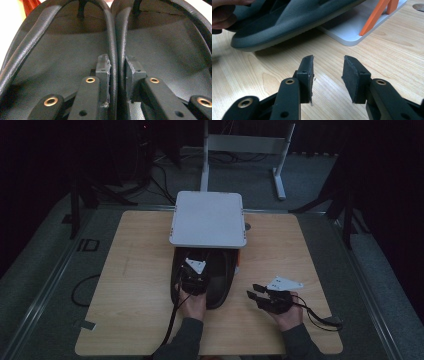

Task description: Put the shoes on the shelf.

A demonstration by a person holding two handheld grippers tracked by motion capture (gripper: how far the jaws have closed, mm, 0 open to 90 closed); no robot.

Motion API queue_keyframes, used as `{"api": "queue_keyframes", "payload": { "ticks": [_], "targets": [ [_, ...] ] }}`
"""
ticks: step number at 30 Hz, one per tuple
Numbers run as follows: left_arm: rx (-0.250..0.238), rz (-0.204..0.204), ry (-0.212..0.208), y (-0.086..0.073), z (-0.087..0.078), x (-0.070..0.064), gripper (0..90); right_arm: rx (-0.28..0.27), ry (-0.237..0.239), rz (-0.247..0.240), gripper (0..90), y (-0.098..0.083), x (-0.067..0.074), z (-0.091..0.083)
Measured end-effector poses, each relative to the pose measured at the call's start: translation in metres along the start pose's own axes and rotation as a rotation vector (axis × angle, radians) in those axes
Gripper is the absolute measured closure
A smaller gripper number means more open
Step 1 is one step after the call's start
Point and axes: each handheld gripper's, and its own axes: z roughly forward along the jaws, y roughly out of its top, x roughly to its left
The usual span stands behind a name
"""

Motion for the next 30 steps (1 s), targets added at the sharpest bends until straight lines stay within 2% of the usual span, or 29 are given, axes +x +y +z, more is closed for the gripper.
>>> {"api": "queue_keyframes", "payload": {
  "ticks": [14,30],
  "targets": [
    [-0.009,-0.009,0.012,0.004,0.01,-0.002,75.5,0.004,-0.003,-0.001,60.3,-0.001,0.001,0.0],
    [-0.034,-0.014,0.029,0.026,0.021,-0.003,75.4,0.007,-0.002,0.003,60.3,-0.002,0.0,0.0]
  ]
}}
